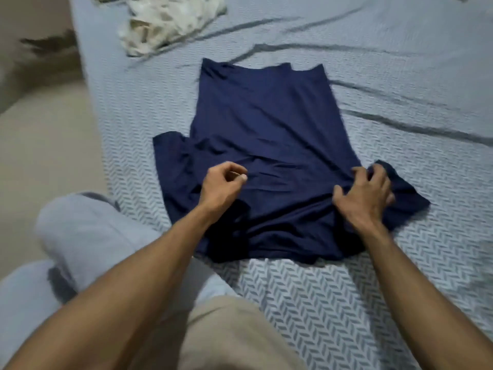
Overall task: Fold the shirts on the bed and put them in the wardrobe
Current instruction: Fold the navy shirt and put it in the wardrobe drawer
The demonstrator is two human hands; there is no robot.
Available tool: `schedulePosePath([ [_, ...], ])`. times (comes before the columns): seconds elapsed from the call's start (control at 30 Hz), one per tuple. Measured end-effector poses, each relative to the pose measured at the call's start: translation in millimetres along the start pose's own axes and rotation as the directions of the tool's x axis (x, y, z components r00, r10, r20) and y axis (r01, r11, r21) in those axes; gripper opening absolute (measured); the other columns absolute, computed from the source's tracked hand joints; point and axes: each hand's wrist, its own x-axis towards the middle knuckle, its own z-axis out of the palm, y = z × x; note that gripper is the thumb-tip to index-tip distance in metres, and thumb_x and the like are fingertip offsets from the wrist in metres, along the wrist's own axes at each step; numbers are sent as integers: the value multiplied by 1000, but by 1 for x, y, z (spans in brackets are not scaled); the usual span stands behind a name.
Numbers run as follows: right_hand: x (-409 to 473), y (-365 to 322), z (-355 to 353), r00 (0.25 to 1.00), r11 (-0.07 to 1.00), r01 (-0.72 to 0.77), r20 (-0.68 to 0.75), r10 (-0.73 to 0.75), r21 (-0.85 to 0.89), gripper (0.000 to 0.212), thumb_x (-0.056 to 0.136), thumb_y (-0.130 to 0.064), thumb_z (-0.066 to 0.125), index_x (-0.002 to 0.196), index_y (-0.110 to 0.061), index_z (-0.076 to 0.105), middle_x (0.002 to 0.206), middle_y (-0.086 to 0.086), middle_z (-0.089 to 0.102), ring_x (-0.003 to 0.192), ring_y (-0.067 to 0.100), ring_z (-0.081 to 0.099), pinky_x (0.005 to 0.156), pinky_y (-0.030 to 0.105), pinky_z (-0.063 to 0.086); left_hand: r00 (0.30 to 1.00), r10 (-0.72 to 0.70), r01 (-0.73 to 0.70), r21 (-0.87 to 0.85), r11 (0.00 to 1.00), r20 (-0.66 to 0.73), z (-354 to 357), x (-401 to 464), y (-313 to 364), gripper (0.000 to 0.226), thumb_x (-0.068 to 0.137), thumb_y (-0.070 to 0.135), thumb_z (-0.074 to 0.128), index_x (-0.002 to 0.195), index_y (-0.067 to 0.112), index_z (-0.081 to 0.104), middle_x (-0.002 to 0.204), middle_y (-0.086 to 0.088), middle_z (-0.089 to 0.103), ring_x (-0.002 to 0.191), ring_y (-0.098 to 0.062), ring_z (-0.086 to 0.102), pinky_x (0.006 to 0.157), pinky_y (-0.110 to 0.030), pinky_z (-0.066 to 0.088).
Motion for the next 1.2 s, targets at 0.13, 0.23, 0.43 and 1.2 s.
schedulePosePath([
  [0.13, -55, -111, 29, 793, 823, 496, 242, -559, 277, 36, 80, -37, 62, 107, -14, 67, 104, 10, 65, 97, 36, 61, 86, 43, 52, 900, -145, 206, 107, 973, -411, -84, 6, -35, 23, 83, 11, 67, 104, 21, 71, 89, 2, 68, 85, -18, 65, 80, -27, 48],
  [0.23, -99, -178, 46, 462, 609, 708, 417, -783, 358, 33, 82, -48, 65, 100, -21, 58, 97, 3, 61, 94, 29, 59, 79, 40, 51, 806, -401, 465, 47, 884, -435, -124, -1, -63, 25, 77, 11, 65, 100, 20, 66, 87, -2, 63, 81, -22, 58, 77, -30, 48],
  [0.43, -138, -227, 59, 316, 492, 844, 543, -778, 213, 50, 76, -56, 68, 99, -22, 42, 103, 3, 61, 95, 32, 59, 63, 39, 38, 708, -704, 679, -322, 660, 50, -133, -21, -80, 20, 89, 3, 55, 71, 6, 48, 51, -14, 48, 42, -18, 44, 51, -29, 42],
  [1.2, -107, -268, 50, 64, 544, 710, 730, -681, 446, 15, 82, -39, 68, 91, -26, 67, 82, -11, 69, 73, 7, 62, 68, 26, 50, 827, -560, 131, -953, 273, -47, -164, 60, -109, 16, 85, -4, 70, 93, 9, 63, 85, -13, 68, 73, -23, 65, 63, -32, 58],
])
